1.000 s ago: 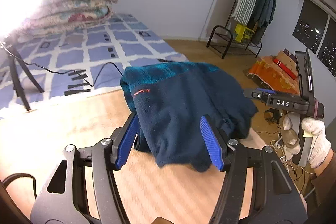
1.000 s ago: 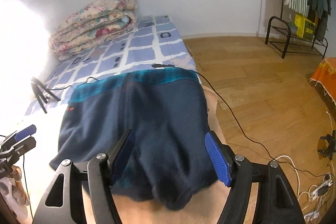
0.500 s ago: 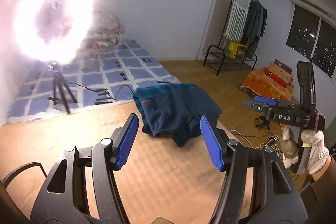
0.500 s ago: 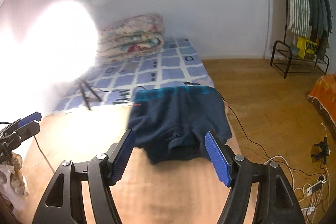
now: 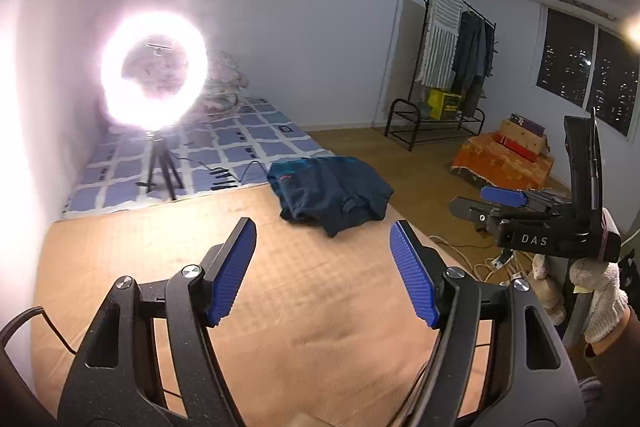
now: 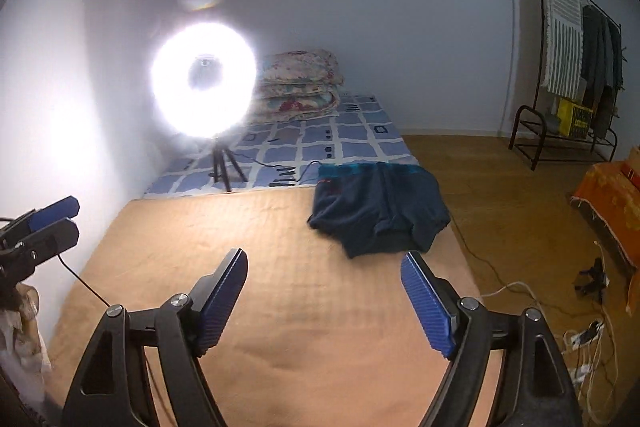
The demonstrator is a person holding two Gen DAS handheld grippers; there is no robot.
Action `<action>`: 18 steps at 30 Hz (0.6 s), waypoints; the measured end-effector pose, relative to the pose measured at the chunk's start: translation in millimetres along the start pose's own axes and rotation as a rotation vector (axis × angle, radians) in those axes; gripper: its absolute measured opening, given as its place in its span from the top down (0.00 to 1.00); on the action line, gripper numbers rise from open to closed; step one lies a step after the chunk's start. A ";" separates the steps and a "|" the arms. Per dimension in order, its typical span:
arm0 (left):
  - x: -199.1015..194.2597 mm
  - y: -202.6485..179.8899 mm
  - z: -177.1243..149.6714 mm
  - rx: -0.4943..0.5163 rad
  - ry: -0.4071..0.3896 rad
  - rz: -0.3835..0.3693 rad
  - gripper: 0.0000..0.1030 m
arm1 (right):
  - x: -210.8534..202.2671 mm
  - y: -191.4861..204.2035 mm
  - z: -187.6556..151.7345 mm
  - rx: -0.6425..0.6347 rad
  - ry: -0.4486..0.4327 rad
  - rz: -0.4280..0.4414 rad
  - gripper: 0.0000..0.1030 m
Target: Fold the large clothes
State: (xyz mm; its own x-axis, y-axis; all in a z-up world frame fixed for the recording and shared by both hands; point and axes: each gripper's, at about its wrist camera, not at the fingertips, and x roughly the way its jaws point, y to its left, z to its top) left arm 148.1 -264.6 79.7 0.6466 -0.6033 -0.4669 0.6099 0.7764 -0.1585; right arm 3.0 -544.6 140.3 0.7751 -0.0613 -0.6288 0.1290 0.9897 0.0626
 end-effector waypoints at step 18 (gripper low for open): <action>-40.1 -6.7 -68.5 0.033 0.026 0.055 0.10 | -29.9 13.5 -62.8 0.037 -0.046 -0.053 0.08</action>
State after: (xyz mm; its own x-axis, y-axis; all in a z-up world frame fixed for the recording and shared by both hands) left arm 86.7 -233.2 40.0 0.6676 -0.5551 -0.4962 0.5891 0.8013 -0.1038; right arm -57.3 -521.3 111.3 0.7945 -0.1198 -0.5954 0.1922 0.9796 0.0594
